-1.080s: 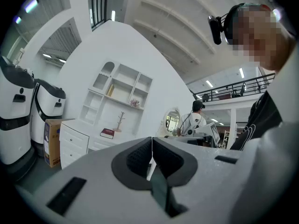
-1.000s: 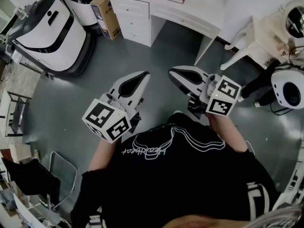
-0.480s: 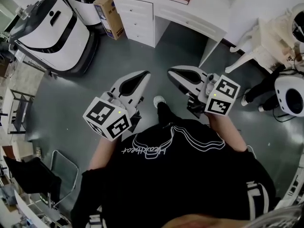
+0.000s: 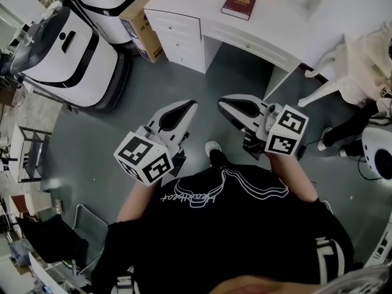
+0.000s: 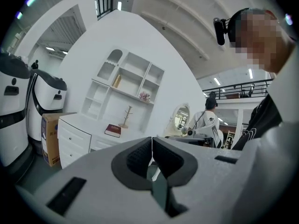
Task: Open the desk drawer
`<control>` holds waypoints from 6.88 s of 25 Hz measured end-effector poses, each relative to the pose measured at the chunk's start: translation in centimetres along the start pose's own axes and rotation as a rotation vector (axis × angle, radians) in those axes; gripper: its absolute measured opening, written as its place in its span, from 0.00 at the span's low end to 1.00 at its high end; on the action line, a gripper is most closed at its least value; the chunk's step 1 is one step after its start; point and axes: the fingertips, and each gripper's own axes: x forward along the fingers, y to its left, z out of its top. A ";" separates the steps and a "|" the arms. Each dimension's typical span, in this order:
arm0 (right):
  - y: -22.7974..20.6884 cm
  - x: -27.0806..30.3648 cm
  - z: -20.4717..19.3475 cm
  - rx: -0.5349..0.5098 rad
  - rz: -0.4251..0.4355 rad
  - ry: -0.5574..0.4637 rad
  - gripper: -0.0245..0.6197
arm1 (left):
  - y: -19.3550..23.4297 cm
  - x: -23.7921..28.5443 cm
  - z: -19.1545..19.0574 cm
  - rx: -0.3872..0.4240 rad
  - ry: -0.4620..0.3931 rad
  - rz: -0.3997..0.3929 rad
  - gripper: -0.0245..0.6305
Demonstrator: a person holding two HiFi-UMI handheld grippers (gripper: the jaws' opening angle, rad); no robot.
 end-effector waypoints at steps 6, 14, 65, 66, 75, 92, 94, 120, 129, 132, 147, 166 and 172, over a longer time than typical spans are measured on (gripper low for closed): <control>-7.9 1.8 2.7 0.033 -0.008 -0.008 0.05 | 5.3 6.4 2.2 -0.012 0.008 0.015 0.05; -15.3 4.5 6.3 0.022 0.014 0.010 0.05 | 10.4 12.7 5.1 0.009 -0.005 0.031 0.05; -47.7 29.2 3.8 0.288 -0.315 0.106 0.05 | 59.7 27.9 -2.4 0.063 0.370 0.193 0.13; -48.0 29.2 3.5 0.292 -0.321 0.103 0.05 | 60.3 28.2 -3.0 0.064 0.380 0.192 0.14; -51.3 28.7 0.9 0.331 -0.387 0.080 0.05 | 65.3 30.8 -9.5 0.066 0.453 0.218 0.29; -52.5 26.2 -2.2 0.376 -0.493 0.000 0.05 | 70.8 34.3 -17.8 0.063 0.569 0.293 0.32; -52.4 26.0 -2.8 0.391 -0.499 0.004 0.05 | 71.1 34.6 -18.2 0.066 0.575 0.298 0.32; -52.4 26.9 -5.2 0.399 -0.450 0.056 0.05 | 71.7 35.4 -18.3 0.036 0.536 0.331 0.18; -52.0 27.0 -4.7 0.387 -0.441 0.040 0.05 | 71.5 35.3 -18.4 0.067 0.549 0.296 0.17; -51.8 27.1 -4.4 0.377 -0.434 0.038 0.05 | 71.3 35.0 -18.5 0.058 0.552 0.296 0.17; -50.4 27.5 -4.3 0.368 -0.419 0.025 0.05 | 70.5 32.2 -19.1 0.078 0.575 0.310 0.17; -48.5 27.9 -4.1 0.342 -0.372 0.057 0.05 | 68.9 27.6 -20.0 0.068 0.585 0.329 0.15; -47.9 27.8 -4.5 0.351 -0.346 0.062 0.05 | 68.2 25.9 -20.5 0.078 0.595 0.324 0.15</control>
